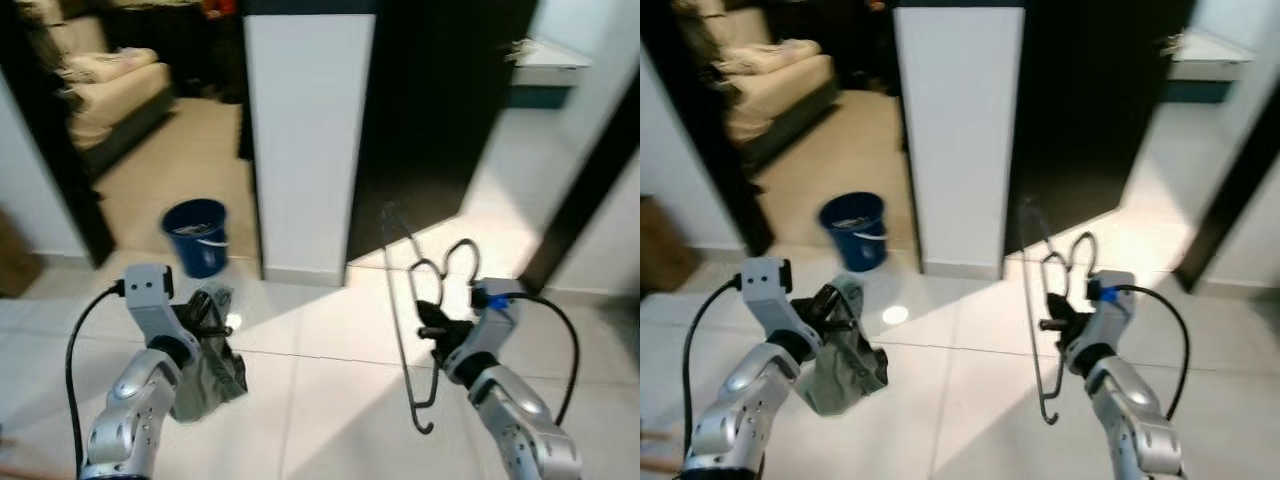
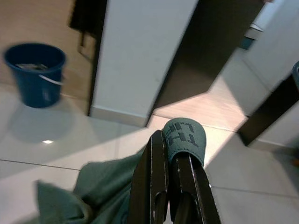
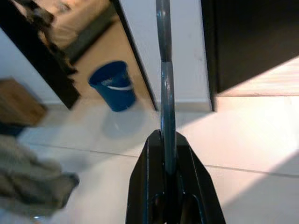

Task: Hang hanger

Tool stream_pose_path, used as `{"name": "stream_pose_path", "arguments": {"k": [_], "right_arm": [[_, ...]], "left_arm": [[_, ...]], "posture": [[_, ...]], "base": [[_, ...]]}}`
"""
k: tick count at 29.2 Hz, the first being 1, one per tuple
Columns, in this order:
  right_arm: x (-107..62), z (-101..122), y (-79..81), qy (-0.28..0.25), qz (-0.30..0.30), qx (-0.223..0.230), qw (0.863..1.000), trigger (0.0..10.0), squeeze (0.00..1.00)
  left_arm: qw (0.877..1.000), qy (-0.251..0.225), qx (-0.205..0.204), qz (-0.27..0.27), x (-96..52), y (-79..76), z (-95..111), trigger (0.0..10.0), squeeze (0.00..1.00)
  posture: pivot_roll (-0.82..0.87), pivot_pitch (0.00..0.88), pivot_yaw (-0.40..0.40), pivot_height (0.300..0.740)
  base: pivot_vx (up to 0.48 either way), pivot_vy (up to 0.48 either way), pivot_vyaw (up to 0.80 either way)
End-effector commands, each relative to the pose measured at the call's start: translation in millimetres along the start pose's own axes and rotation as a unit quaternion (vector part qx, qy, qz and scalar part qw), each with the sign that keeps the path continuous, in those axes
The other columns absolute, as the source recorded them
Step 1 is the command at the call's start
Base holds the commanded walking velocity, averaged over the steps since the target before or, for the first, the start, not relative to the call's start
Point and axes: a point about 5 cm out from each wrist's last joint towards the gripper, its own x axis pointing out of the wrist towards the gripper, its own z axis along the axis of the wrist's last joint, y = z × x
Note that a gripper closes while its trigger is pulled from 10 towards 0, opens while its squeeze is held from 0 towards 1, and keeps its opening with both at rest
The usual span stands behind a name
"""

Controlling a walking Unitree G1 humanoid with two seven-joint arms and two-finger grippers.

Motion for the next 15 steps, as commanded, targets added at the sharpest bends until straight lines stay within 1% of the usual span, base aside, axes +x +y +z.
{"name": "stream_pose_path", "arguments": {"k": [1,2,3,4,5,6,7,10,11,14,15], "right_arm": [[1.9,-1,0.8,0.016,0.008,-0.014,1.000,10.0,0.00],[1.9,-1,0.8,0.016,0.008,-0.014,1.000,10.0,0.00],[3.3,-2,1.6,0.031,0.020,-0.029,0.999,10.0,0.00],[3.3,-2,1.6,0.031,0.020,-0.029,0.999,10.0,0.00],[4.7,-2,1.8,0.043,0.036,-0.048,0.997,10.0,0.00],[4.7,-2,1.8,0.043,0.036,-0.048,0.997,10.0,0.00],[6.7,-1,0.0,0.048,0.043,-0.058,0.996,10.0,0.00],[9.8,1,-2.9,0.050,0.047,-0.063,0.996,10.0,0.00],[13.3,3,-4.7,0.044,0.044,-0.056,0.997,10.0,0.00],[15.7,4,-5.6,0.040,0.042,-0.051,0.997,10.0,0.00],[18.4,7,-7.1,0.033,0.038,-0.050,0.997,10.0,0.00]], "left_arm": [[1.000,0.003,-0.002,-0.003,1.6,0.6,0,10.0,0.00],[1.000,0.003,-0.002,-0.003,1.6,0.6,0,10.0,0.00],[1.000,0.003,0.001,-0.003,2.2,-1.2,0,10.0,0.00],[1.000,0.003,0.001,-0.003,2.2,-1.2,0,10.0,0.00],[1.000,-0.001,0.001,0.002,1.5,-3.7,0,10.0,0.00],[1.000,-0.001,0.001,0.002,1.5,-3.7,0,10.0,0.00],[1.000,-0.005,0.006,0.007,-1.0,-6.0,0,10.0,0.00],[1.000,-0.006,0.015,0.012,-5.1,-8.1,0,10.0,0.00],[1.000,-0.006,0.013,0.016,-6.8,-6.2,0,10.0,0.00],[1.000,-0.007,0.010,0.018,-7.7,-4.7,0,10.0,0.00],[1.000,-0.005,0.010,0.018,-9.1,-3.1,1,10.0,0.00]], "posture": [[-0.15,0.000,-0.126,0.740],[-0.15,0.000,-0.126,0.740],[-0.15,0.000,-0.155,0.740],[-0.15,0.000,-0.155,0.740],[-0.13,0.000,-0.191,0.740],[-0.13,0.000,-0.191,0.740],[-0.10,0.000,-0.201,0.740],[-0.08,0.000,-0.198,0.740],[-0.03,0.000,-0.176,0.740],[-0.03,0.000,-0.176,0.740],[0.01,0.000,-0.144,0.740]], "base": [[0.000,0.000,-0.77],[0.000,0.000,-0.77],[0.000,0.000,-0.77],[0.000,0.000,-0.77],[0.000,0.000,-0.77],[0.000,0.000,-0.77],[0.000,0.000,-0.77],[0.000,0.000,-0.77],[0.000,0.000,-0.77],[0.000,0.000,-0.77],[0.000,0.000,-0.77]]}}
